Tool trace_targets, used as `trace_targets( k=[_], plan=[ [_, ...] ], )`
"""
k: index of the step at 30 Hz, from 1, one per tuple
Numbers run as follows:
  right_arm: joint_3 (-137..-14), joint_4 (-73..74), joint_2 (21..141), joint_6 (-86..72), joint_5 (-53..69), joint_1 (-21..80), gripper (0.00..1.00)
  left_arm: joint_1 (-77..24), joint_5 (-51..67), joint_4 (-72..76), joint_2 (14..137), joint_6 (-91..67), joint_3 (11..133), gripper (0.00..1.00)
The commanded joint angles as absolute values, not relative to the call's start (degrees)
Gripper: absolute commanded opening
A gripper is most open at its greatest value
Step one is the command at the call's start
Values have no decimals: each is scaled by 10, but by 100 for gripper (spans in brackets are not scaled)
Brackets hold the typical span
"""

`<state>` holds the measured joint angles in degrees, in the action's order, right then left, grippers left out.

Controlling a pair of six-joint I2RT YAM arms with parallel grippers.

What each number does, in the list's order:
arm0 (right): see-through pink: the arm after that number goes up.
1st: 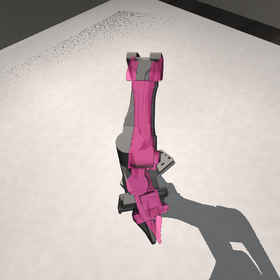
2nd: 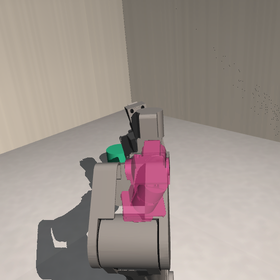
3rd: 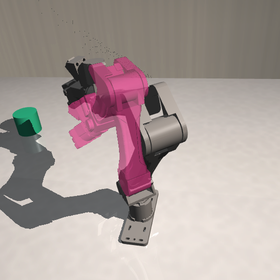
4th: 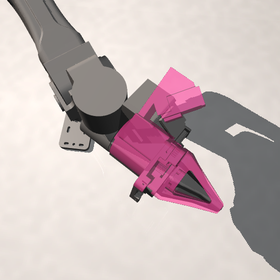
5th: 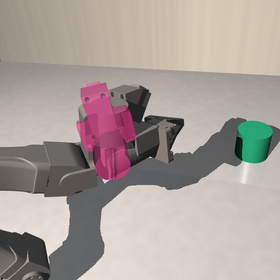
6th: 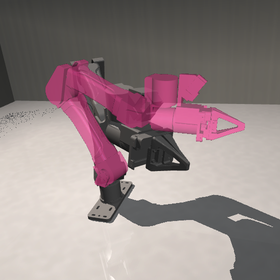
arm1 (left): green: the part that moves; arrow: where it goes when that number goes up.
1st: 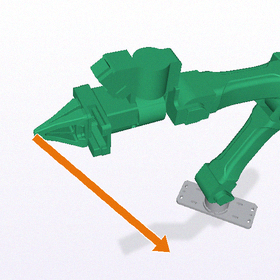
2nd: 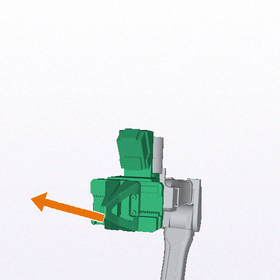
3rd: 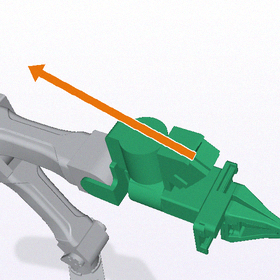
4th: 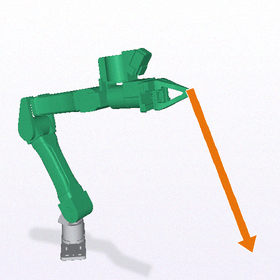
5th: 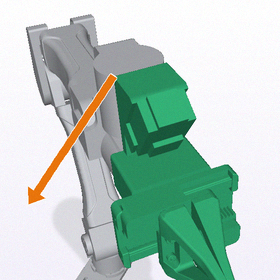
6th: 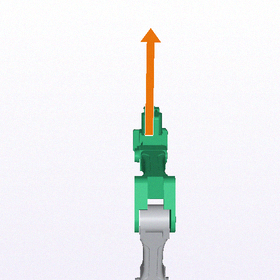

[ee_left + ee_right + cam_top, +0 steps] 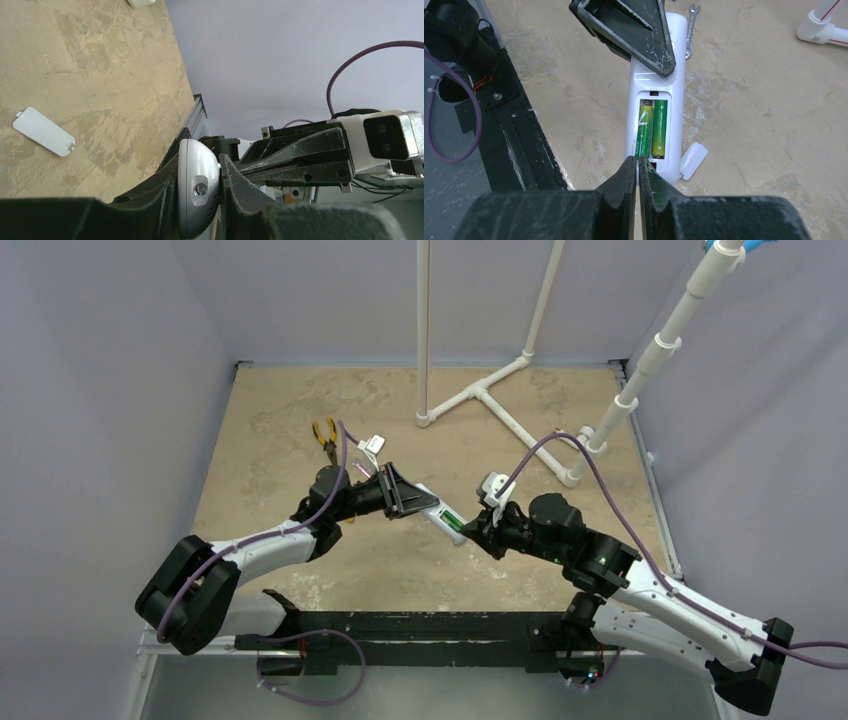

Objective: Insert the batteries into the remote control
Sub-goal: Load the battery into the remote control.

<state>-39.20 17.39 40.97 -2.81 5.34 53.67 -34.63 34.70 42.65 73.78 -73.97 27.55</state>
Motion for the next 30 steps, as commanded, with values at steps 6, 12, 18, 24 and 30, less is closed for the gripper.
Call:
trace_targets(
  k=[6,12,18,24,30],
  plan=[
    [-401,162,422,-37,54,537,4,-349,352,466,735,-746,299,0],
    [-401,161,428,-37,58,537,5,-348,351,466,736,-746,300,0],
    [-402,155,433,-36,57,537,5,-348,352,467,736,-746,299,0],
    [-406,151,443,-35,62,537,5,-349,352,468,735,-747,298,0],
    [-407,142,451,-35,67,537,5,-348,352,468,735,-746,298,0]
  ],
)
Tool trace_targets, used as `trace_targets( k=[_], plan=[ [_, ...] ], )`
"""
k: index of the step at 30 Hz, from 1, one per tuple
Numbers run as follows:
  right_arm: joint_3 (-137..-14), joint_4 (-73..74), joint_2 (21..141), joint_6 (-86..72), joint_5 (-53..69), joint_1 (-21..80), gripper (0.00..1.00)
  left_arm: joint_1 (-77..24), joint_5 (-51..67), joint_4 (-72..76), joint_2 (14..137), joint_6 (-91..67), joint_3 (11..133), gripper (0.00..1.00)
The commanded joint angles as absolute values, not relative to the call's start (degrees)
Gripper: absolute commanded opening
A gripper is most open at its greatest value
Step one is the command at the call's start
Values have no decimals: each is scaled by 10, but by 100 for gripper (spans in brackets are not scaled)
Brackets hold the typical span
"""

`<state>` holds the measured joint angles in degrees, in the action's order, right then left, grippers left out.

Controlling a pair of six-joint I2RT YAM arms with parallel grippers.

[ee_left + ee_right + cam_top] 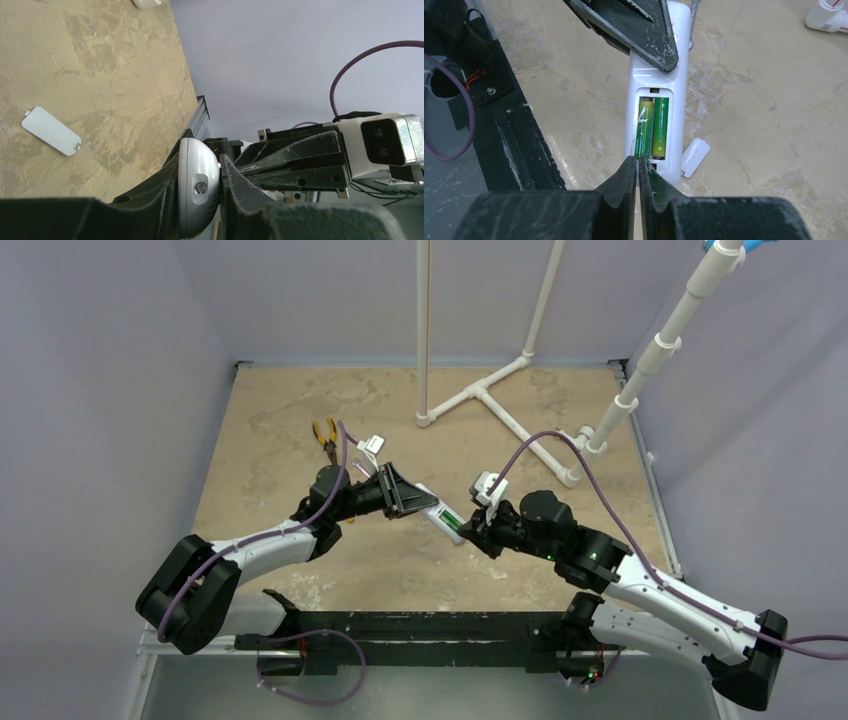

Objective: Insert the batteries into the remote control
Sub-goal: Load the battery into the remote control.

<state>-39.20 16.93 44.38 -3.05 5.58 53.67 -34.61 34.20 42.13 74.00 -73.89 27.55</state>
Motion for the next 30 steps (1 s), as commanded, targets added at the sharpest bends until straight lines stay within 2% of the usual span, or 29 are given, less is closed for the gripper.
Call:
trace_targets(
  k=[1,30],
  plan=[
    [-407,141,452,-35,67,537,5,-348,352,468,736,-746,298,0],
    [-423,135,492,-38,37,537,5,-348,355,467,739,-747,302,0]
  ],
)
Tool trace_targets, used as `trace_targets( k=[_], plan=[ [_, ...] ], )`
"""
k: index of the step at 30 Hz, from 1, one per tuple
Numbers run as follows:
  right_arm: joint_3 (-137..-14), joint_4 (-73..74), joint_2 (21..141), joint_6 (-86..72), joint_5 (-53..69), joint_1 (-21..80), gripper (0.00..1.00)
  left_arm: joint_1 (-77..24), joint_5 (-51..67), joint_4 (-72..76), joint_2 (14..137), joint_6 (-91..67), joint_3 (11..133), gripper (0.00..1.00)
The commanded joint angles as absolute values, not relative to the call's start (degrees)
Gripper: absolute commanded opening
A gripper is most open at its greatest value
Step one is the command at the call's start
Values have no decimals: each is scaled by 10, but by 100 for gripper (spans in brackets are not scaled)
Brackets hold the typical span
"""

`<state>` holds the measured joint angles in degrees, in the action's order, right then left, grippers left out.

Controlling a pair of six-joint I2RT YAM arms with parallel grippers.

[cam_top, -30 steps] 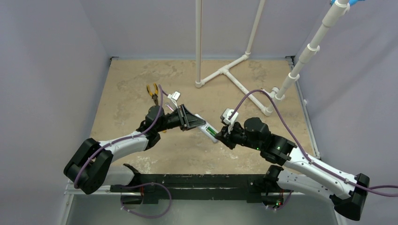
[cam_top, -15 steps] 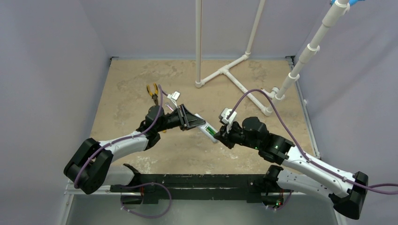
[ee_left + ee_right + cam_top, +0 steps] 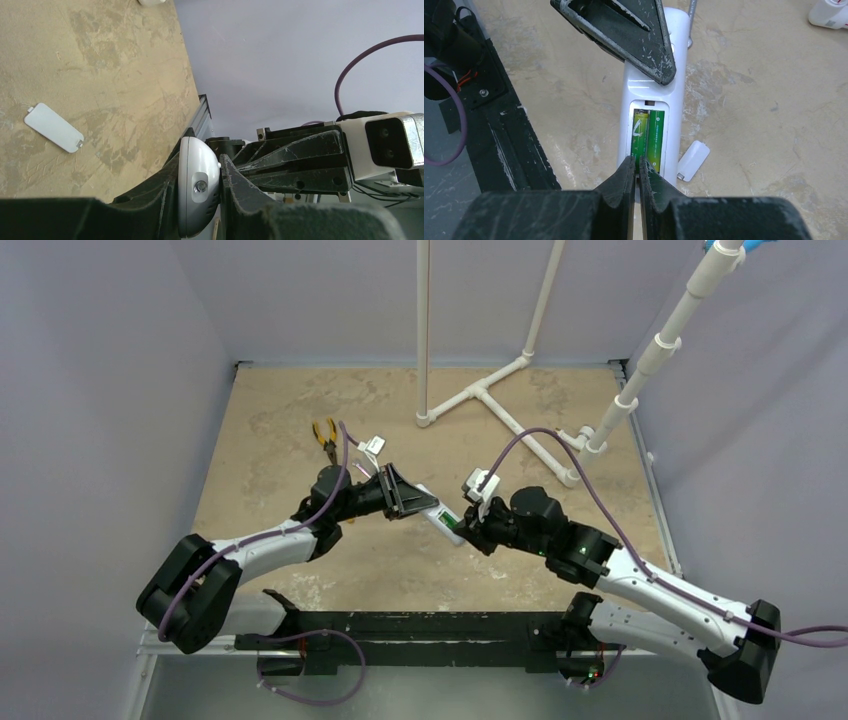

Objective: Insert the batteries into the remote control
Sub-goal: Load the battery into the remote control.

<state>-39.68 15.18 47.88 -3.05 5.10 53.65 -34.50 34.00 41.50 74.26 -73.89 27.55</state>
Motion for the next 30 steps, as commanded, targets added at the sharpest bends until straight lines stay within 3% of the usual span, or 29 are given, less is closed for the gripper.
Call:
trace_targets(
  k=[1,11,19,22,25,30],
  plan=[
    [-425,138,497,-38,33,537,5,-348,355,468,740,-747,303,0],
    [-442,139,506,-44,23,537,6,-348,353,462,739,-739,300,0],
    [-444,97,473,-52,-16,537,16,-348,351,450,737,-730,301,0],
    [-431,81,450,-73,-80,537,38,-349,350,444,731,-725,300,0],
    [-423,94,430,-108,-157,536,69,-348,346,439,723,-718,301,0],
    [-411,119,408,-193,-180,535,84,-348,348,477,718,-722,308,0]
  ],
)
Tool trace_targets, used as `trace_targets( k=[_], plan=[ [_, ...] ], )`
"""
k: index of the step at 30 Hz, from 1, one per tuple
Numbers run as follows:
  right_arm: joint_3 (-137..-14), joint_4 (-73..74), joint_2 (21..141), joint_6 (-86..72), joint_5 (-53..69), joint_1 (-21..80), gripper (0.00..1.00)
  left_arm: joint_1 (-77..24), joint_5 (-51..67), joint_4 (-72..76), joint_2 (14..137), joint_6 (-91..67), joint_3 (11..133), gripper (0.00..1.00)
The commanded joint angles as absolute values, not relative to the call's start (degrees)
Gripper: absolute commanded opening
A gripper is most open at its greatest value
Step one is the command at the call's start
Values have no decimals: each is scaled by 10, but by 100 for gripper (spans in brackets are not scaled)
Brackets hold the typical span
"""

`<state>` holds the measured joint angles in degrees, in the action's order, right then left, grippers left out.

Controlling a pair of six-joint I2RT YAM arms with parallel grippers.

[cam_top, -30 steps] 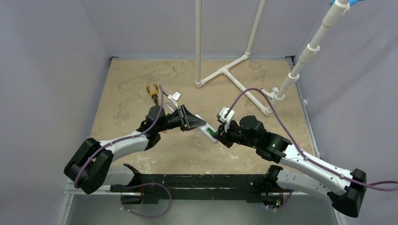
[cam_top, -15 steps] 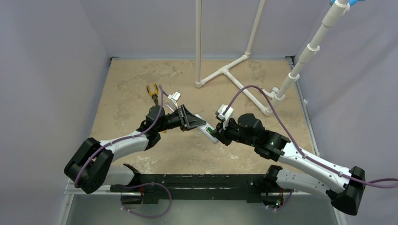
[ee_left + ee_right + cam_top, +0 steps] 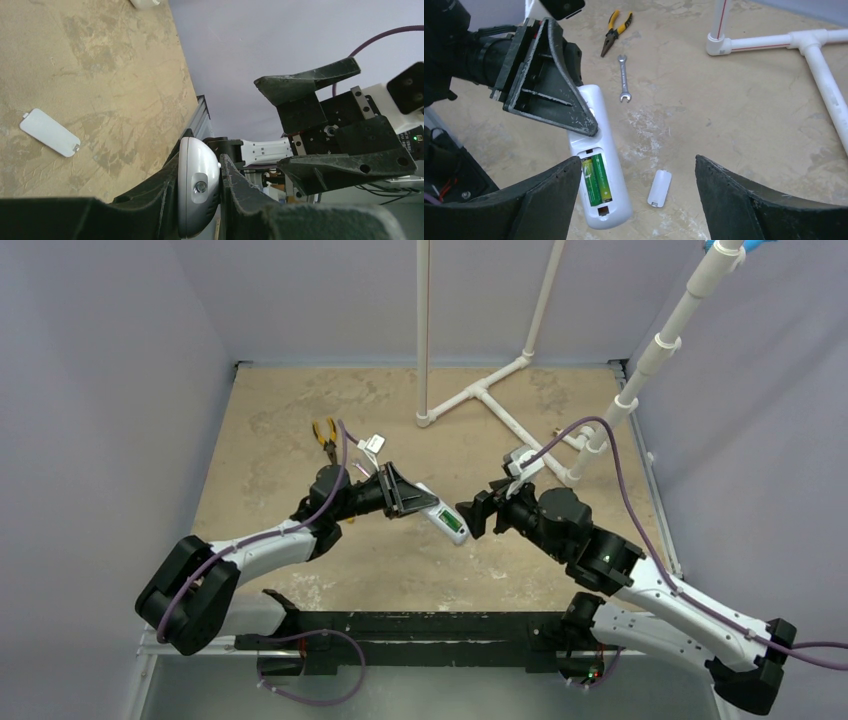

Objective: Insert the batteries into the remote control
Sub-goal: Load the battery into the remote control.

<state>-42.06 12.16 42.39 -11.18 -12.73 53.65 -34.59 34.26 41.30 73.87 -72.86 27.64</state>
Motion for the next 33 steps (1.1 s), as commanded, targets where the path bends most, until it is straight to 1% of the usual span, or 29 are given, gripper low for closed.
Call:
trace_targets(
  k=[1,7,12,18,22,28,31,33],
  plan=[
    [-406,116,401,-216,-175,535,85,-348,351,488,719,-723,308,0],
    [-354,51,365,-351,-172,520,89,-349,356,548,715,-739,301,0],
    [-315,16,343,-420,-161,484,90,-347,342,545,696,-737,296,0],
    [-274,-74,351,-492,-10,393,90,-347,314,506,674,-729,292,0],
    [-253,-141,363,-513,77,350,90,-346,300,489,661,-725,289,0],
    [-229,-230,392,-555,184,312,89,-345,289,473,657,-722,296,0],
    [-207,-310,419,-595,214,304,89,-342,288,469,659,-721,302,0],
    [-206,-328,435,-600,231,302,88,-341,287,468,660,-721,303,0]
  ],
)
